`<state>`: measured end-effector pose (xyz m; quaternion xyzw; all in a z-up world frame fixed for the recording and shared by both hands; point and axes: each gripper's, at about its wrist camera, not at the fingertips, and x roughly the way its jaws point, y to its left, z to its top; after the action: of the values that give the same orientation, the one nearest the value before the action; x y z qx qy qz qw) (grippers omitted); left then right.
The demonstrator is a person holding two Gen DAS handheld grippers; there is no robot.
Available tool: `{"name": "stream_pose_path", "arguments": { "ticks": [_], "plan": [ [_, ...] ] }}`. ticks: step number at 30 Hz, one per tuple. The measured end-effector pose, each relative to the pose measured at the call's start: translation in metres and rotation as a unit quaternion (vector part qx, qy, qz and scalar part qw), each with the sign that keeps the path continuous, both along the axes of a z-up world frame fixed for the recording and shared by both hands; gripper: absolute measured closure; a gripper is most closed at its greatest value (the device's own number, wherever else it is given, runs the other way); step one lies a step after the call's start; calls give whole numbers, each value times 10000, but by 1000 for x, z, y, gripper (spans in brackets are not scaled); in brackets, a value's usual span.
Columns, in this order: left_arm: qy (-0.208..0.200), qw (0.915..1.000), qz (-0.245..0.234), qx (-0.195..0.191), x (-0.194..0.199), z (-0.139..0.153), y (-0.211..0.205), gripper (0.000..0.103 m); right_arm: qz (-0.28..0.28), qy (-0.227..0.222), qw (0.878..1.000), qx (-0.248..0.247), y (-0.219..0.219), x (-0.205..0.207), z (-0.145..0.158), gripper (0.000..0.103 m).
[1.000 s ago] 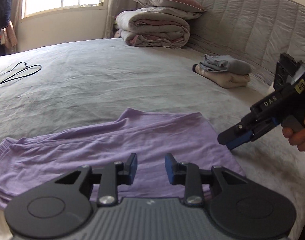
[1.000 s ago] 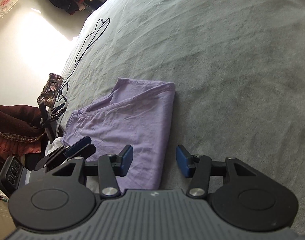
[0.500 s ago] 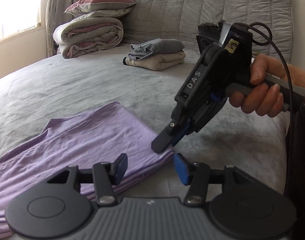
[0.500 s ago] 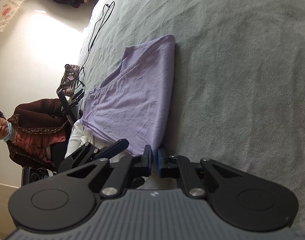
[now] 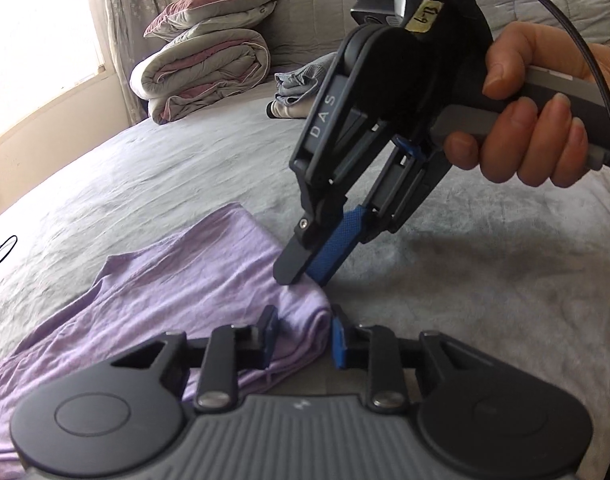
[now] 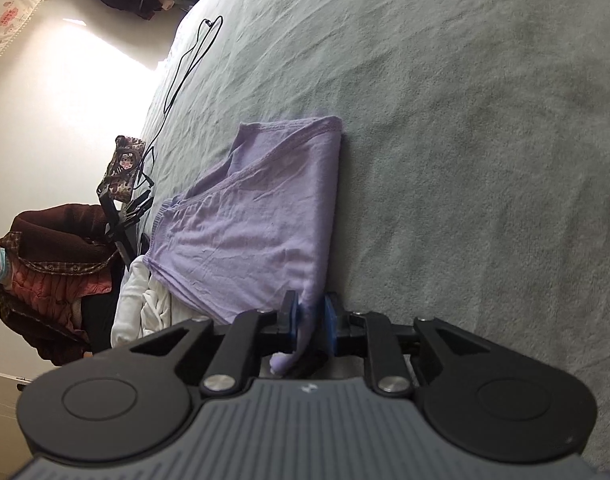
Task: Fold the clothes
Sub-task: 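Grasp the pants edge with the left gripper while the right grasps beside it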
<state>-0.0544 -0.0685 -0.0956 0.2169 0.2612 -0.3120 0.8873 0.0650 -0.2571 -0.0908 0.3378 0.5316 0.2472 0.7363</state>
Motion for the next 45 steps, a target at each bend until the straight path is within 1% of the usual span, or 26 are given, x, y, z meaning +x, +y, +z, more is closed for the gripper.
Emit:
{"name": "stream_pose_path", "arguments": {
  "ticks": [1,5,7,11,13,14,15,17,19,23,25,29,34,36,38,40,42,45],
  "plan": [
    [9,10000,53,4,0,0,0,83,-87,-74,9999,3,0,2,-1,77],
    [57,9995,296,-42,-1,2,-2,89,-496,-484,9976,-33,3,13,-4,77],
    [96,9985,512,-157,-2,1,-3,94,-656,-650,9957,-40,8,18,-7,77],
    [127,9944,960,-428,-7,-2,-5,97,-978,-1023,9899,-36,16,25,-11,77],
    [138,9916,1150,-572,-10,-2,-7,99,-1115,-1155,9870,-124,17,27,-11,84],
    [143,9905,1209,-643,-11,-2,-9,99,-1195,-1218,9851,-205,16,27,-11,94],
    [149,9892,1268,-714,-13,-1,-11,99,-1291,-1228,9838,-189,13,27,-13,96],
    [96,9890,1266,-765,-16,0,-17,100,-1473,-1119,9827,-49,6,25,-17,97],
    [57,9892,1240,-777,-19,2,-25,100,-1570,-1087,9816,-39,-1,22,-16,97],
    [128,9885,1174,-948,-25,4,-37,100,-1690,-1166,9786,-140,-13,15,-9,97],
    [154,9884,1106,-1026,-28,6,-46,100,-1791,-1131,9771,-183,-20,11,-8,97],
    [230,9881,954,-1186,-34,11,-66,100,-1995,-1040,9742,-168,-43,4,-9,97],
    [404,9845,796,-1513,-39,12,-91,100,-2264,-1013,9687,-133,-69,-10,-4,97],
    [418,9836,745,-1588,-42,11,-97,100,-2335,-1000,9672,-92,-76,-15,-4,97],
    [462,9811,789,-1703,-41,8,-99,100,-2348,-964,9672,-66,-79,-18,-5,97],
    [582,9766,904,-1862,-39,5,-95,100,-2303,-947,9685,-58,-75,-20,-4,97],
    [756,9701,1040,-2058,-36,1,-90,100,-2273,-953,9691,-92,-71,-19,-4,97],
    [1028,9577,1212,-2398,-31,-2,-79,100,-2233,-967,9698,-153,-66,-19,-2,97]
  ]
}}
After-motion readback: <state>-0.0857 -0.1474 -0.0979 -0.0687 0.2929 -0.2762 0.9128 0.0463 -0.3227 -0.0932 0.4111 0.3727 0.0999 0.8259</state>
